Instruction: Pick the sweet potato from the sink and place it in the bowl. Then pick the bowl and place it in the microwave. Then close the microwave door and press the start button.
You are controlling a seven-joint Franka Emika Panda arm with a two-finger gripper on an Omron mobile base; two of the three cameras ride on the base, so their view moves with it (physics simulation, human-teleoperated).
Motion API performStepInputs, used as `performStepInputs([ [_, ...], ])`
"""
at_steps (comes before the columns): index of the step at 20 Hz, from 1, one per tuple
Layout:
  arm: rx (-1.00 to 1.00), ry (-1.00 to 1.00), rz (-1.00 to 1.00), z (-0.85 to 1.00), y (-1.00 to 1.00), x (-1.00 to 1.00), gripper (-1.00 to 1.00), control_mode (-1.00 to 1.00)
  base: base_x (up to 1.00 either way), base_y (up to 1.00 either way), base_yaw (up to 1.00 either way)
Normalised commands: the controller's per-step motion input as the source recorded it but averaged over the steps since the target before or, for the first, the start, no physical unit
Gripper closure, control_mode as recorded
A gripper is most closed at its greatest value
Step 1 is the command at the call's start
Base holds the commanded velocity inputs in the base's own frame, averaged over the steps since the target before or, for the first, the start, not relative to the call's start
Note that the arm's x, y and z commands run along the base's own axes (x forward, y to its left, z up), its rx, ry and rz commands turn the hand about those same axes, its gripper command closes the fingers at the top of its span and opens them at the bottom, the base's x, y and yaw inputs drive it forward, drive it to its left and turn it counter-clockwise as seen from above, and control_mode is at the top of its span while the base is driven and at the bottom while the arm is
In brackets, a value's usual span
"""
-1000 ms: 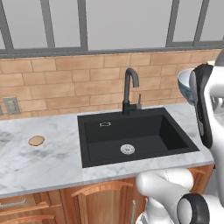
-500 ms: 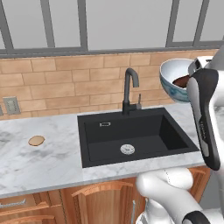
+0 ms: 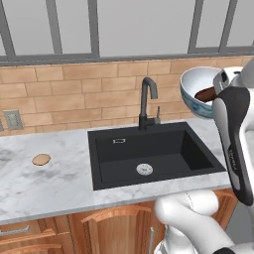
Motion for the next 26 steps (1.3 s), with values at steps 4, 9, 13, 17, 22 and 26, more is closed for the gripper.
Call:
performStepInputs([
  [4,0.00,0.00,0.00,0.00,0.00,0.00,1.00,1.00,-0.59,-0.26,-0.21],
  [9,0.00,0.00,0.00,0.00,0.00,0.00,1.00,1.00,-0.73,-0.38,-0.47],
  [13,0.00,0.00,0.00,0.00,0.00,0.00,1.00,1.00,-0.09,-0.22,-0.80],
  [17,0.00,0.00,0.00,0.00,0.00,0.00,1.00,1.00,-0.01,-0.12,-0.85],
  [22,0.00,0.00,0.00,0.00,0.00,0.00,1.00,1.00,0.00,-0.23,-0.83],
  [26,0.00,0.00,0.00,0.00,0.00,0.00,1.00,1.00,0.00,-0.34,-0.78],
])
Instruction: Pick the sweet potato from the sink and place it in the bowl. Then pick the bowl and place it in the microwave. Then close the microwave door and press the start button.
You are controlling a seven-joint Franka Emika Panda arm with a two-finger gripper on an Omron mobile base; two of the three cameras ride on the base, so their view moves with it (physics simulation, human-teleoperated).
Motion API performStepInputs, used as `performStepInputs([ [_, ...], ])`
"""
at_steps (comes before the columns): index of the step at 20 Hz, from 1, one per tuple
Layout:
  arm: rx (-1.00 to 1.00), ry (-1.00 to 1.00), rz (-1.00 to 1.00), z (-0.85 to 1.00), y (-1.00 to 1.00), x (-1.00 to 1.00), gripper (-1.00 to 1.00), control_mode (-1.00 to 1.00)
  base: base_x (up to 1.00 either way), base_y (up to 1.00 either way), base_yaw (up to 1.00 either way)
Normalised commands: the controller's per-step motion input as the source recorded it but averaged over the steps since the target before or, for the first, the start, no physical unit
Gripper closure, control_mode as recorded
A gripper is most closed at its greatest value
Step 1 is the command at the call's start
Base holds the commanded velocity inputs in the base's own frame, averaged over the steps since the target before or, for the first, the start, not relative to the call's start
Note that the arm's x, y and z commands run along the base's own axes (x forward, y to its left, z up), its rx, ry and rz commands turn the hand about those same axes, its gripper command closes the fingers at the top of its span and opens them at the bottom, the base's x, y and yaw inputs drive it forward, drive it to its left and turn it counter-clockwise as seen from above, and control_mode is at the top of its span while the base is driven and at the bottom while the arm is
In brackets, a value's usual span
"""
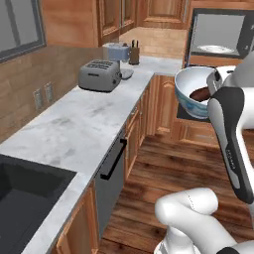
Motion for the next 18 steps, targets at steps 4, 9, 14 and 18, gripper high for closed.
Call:
performStepInputs([
  [4,0.00,0.00,0.00,0.00,0.00,0.00,1.00,1.00,0.16,-0.31,-0.58],
  [9,0.00,0.00,0.00,0.00,0.00,0.00,1.00,1.00,0.58,-0.47,-0.39],
  [14,0.00,0.00,0.00,0.00,0.00,0.00,1.00,1.00,0.84,-0.60,-0.43],
  [18,0.00,0.00,0.00,0.00,0.00,0.00,1.00,1.00,1.00,-0.39,-0.32],
])
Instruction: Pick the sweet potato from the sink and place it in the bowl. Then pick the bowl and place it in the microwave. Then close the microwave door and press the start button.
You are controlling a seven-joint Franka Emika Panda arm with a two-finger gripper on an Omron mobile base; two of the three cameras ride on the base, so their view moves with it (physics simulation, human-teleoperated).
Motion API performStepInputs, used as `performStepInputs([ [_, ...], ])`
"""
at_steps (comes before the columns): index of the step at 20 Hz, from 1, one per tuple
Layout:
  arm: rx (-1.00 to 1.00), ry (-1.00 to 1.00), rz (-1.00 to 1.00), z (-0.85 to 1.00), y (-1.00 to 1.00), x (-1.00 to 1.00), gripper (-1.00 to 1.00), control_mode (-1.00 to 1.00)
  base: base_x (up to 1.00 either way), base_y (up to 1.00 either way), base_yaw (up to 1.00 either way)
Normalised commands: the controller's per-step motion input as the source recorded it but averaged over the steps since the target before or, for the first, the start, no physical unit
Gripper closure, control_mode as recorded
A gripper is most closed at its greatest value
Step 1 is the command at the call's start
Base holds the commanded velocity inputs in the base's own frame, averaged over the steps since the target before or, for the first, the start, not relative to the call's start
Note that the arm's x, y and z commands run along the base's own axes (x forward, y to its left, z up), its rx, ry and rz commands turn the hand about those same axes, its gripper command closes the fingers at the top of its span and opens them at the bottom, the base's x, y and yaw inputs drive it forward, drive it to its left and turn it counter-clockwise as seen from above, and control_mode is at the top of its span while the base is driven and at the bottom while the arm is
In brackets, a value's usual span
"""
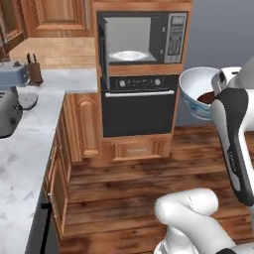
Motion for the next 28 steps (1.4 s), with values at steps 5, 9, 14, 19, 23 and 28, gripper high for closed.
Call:
performStepInputs([
  [5,0.00,0.00,0.00,0.00,0.00,0.00,1.00,1.00,1.00,-0.03,-0.11],
  [9,0.00,0.00,0.00,0.00,0.00,0.00,1.00,1.00,1.00,0.00,0.00],
  [14,0.00,0.00,0.00,0.00,0.00,0.00,1.00,1.00,1.00,0.00,0.00],
  [19,0.00,0.00,0.00,0.00,0.00,0.00,1.00,1.00,0.91,0.03,0.00],
  [23,0.00,0.00,0.00,0.00,0.00,0.00,1.00,1.00,0.68,0.13,0.02],
  [28,0.00,0.00,0.00,0.00,0.00,0.00,1.00,1.00,0.65,0.00,0.00],
])
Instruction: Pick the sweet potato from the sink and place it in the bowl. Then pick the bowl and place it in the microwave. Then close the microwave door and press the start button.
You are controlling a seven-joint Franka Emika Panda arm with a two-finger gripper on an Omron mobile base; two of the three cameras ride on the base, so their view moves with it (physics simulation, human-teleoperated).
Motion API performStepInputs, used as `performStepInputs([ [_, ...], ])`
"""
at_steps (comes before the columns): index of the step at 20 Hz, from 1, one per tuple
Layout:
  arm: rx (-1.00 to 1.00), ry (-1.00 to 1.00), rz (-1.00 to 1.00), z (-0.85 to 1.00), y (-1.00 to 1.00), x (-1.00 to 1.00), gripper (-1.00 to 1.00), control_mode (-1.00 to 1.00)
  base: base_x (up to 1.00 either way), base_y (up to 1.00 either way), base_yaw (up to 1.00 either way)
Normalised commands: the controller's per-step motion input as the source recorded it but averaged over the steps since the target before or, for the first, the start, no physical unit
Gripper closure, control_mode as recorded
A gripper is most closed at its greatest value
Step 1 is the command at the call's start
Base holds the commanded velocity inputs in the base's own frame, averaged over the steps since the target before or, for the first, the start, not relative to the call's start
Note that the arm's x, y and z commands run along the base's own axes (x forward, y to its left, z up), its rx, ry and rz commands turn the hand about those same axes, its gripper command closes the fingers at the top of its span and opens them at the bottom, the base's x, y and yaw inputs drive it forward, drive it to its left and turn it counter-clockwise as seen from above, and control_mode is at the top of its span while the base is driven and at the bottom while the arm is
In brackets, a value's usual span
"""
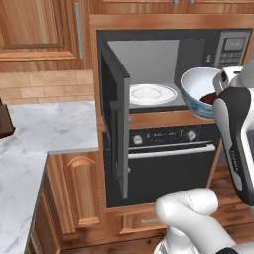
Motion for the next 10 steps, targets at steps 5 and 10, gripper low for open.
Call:
performStepInputs([
  [5,0.00,0.00,0.00,0.00,0.00,0.00,1.00,1.00,0.30,0.12,0.00],
  [10,0.00,0.00,0.03,-0.17,0.14,0.08,1.00,-1.00,0.00,0.08,0.01],
])
